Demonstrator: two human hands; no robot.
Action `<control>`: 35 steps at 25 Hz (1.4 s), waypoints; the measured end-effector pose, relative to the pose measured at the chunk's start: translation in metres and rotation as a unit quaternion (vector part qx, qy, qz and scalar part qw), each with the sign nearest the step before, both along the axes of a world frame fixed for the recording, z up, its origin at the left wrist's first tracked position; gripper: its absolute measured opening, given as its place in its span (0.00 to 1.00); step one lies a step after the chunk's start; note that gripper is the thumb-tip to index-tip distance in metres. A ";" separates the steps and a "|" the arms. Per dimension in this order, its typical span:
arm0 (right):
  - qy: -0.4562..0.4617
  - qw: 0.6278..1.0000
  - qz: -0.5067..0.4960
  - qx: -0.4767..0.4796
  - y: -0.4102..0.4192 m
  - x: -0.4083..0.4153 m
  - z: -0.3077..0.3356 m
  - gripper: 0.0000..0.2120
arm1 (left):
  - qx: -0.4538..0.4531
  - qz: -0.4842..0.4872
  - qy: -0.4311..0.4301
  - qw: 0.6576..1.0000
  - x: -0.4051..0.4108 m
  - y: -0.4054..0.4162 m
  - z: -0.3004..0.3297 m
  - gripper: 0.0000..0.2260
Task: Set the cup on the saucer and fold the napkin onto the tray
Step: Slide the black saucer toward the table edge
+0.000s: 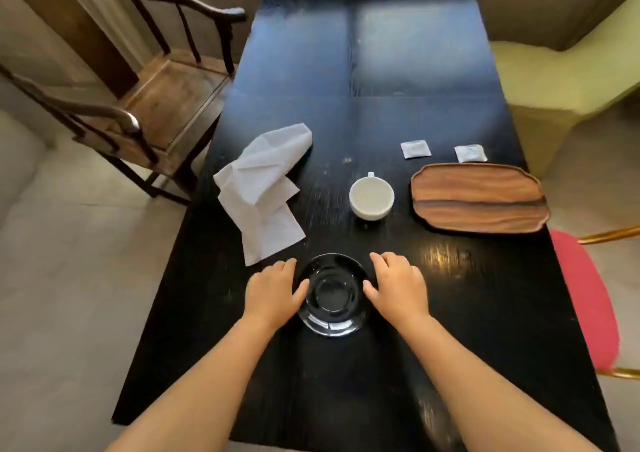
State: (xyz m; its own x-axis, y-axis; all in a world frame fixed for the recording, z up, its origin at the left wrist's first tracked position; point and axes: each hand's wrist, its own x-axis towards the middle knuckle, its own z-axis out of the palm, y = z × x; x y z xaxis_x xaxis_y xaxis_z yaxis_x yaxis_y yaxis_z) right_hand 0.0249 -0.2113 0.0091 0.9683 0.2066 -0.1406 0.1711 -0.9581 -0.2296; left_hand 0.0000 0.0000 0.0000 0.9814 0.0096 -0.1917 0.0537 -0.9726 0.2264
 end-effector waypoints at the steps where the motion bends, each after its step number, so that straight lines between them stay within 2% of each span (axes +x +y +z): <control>1: 0.039 0.999 -0.002 -0.015 0.001 0.000 -0.007 0.27 | 0.007 0.005 0.020 1.000 0.000 -0.001 -0.006 0.23; 5: 0.094 0.995 0.010 -0.028 0.001 -0.006 -0.025 0.29 | 0.004 0.018 0.072 0.997 -0.006 -0.006 -0.021 0.24; 8: 0.127 0.992 0.003 -0.003 0.003 -0.010 -0.031 0.30 | 0.003 0.035 0.102 0.994 -0.011 -0.006 -0.024 0.27; 11: 0.172 0.980 -0.055 0.087 0.007 -0.014 -0.031 0.30 | -0.072 0.105 0.123 0.984 -0.012 -0.015 -0.020 0.26; 16: 0.183 0.957 -0.128 0.184 -0.002 -0.014 -0.028 0.28 | -0.221 0.195 0.108 0.950 -0.015 -0.031 -0.024 0.23; 20: 0.148 0.930 -0.198 0.272 -0.049 -0.015 -0.016 0.27 | -0.322 0.231 0.094 0.913 -0.011 -0.071 -0.013 0.23; 24: 0.100 0.910 -0.260 0.306 -0.119 -0.019 -0.006 0.27 | -0.401 0.249 0.089 0.877 -0.002 -0.136 0.002 0.18; 27: 0.087 0.894 -0.307 0.313 -0.172 -0.018 -0.003 0.27 | -0.432 0.226 0.093 0.868 0.008 -0.185 0.002 0.14; 35: 0.090 0.878 -0.358 0.305 -0.275 -0.008 -0.017 0.21 | -0.435 0.185 0.143 0.869 0.033 -0.283 -0.012 0.16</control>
